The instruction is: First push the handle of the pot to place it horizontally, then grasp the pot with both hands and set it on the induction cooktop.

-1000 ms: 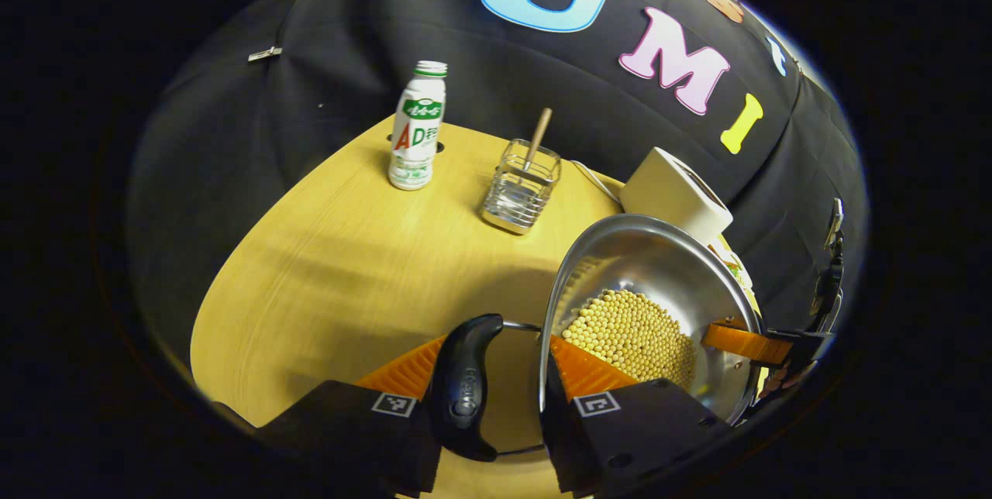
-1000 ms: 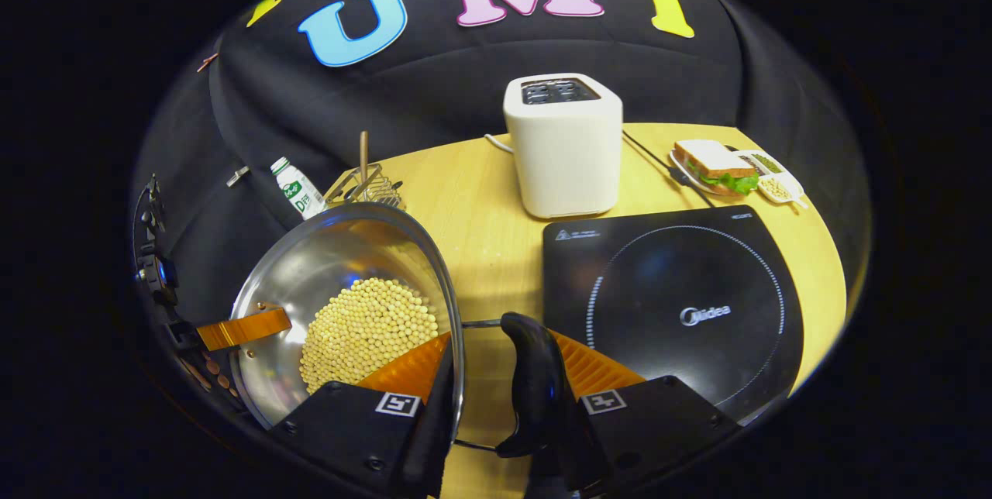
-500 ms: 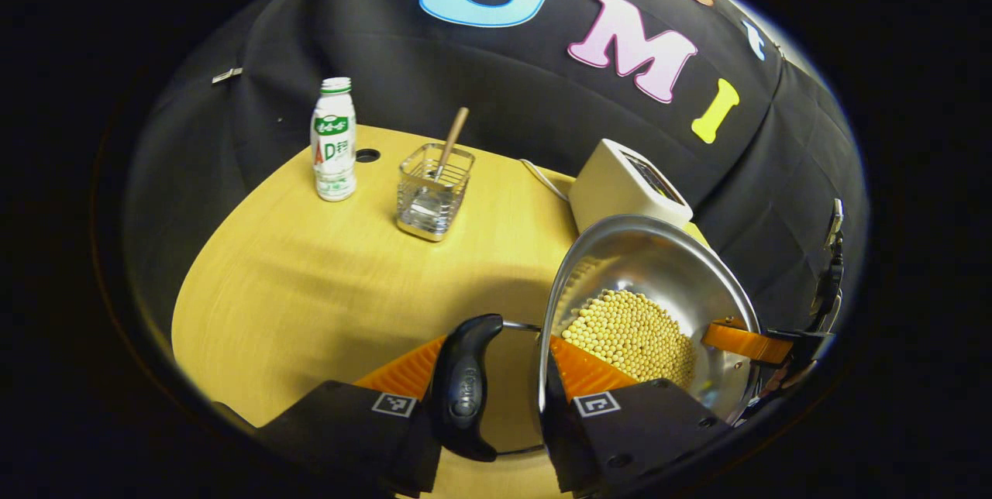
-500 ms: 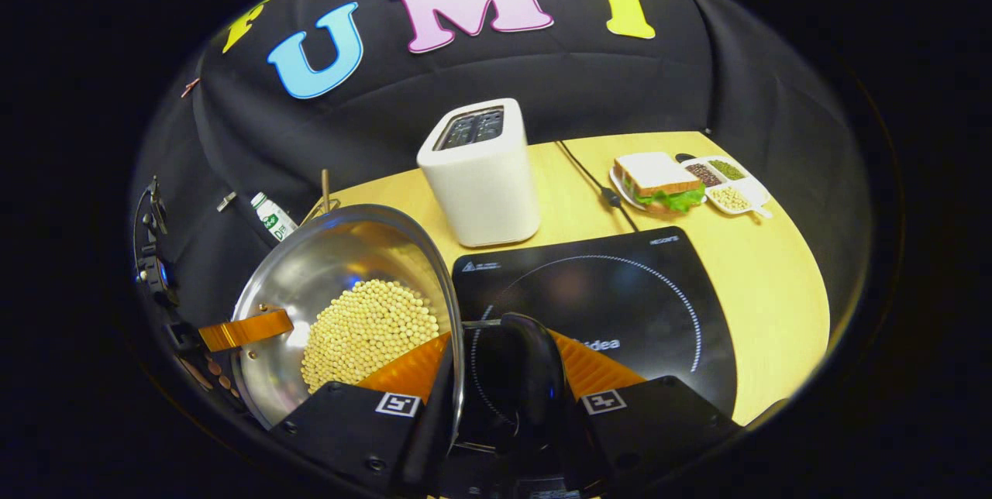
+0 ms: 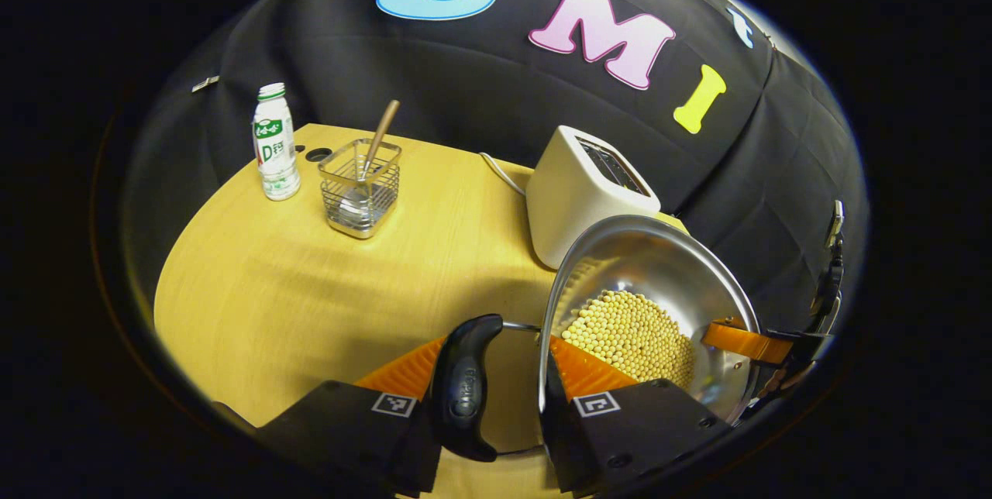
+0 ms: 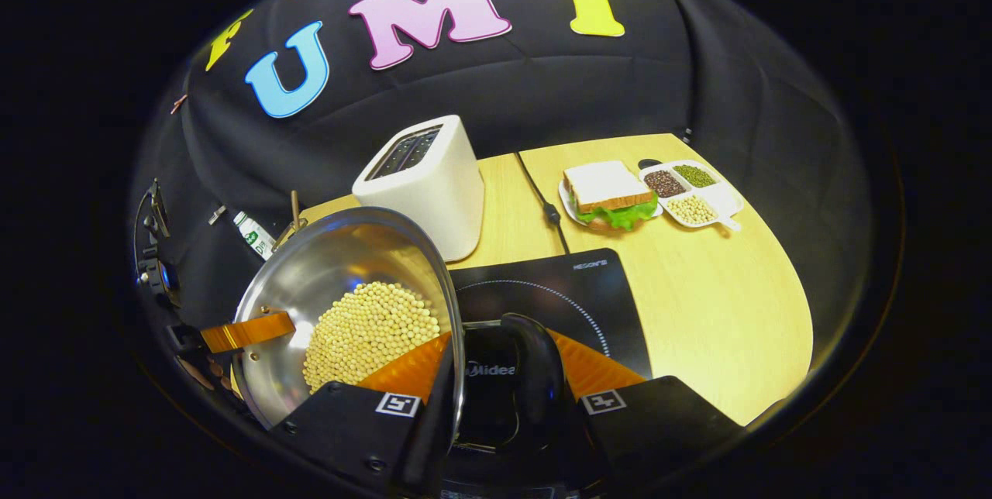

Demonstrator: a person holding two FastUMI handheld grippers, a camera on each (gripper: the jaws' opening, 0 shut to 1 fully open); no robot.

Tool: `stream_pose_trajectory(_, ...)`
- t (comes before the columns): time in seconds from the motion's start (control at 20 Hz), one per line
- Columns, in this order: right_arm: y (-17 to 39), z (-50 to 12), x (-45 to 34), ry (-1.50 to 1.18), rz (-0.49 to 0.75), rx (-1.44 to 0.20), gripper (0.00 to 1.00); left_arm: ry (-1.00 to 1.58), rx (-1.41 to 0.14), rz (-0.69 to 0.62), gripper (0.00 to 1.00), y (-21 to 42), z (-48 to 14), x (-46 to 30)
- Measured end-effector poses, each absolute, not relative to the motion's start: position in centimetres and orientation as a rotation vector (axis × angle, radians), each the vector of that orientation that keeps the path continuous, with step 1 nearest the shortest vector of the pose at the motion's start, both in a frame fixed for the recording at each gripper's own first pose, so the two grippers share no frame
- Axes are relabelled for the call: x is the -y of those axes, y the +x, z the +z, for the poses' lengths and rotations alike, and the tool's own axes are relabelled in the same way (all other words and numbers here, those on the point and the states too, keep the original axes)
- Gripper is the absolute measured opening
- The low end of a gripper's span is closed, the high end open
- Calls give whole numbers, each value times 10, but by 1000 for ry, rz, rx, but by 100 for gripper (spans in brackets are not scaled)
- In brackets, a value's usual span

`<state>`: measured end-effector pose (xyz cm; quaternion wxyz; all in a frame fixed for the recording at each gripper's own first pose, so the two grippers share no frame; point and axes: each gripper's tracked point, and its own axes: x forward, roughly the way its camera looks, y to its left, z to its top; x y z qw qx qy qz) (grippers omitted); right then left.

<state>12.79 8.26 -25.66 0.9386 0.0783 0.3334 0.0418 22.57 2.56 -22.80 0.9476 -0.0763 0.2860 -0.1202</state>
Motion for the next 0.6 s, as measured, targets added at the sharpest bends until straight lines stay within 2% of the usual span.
stream_pose_trajectory(0.05,130,-256,-76,159,82,-679,60,-157,-584,-247,59,227,-230,-18)
stream_pose_trajectory(0.1,132,-257,-68,158,79,-678,55,-159,-587,-249,59,229,-232,-10)
stream_pose_trajectory(0.15,135,-256,-61,157,75,-676,60,-161,-587,-254,59,230,-233,-3)
stream_pose_trajectory(0.3,139,-258,-41,157,60,-679,60,-162,-591,-266,59,236,-239,17)
stream_pose_trajectory(0.35,140,-259,-35,158,54,-680,55,-164,-593,-270,59,238,-241,24)
stream_pose_trajectory(0.4,140,-260,-29,157,48,-682,60,-163,-597,-274,59,238,-243,29)
stream_pose_trajectory(0.6,141,-264,-8,162,28,-690,60,-165,-611,-288,59,242,-252,51)
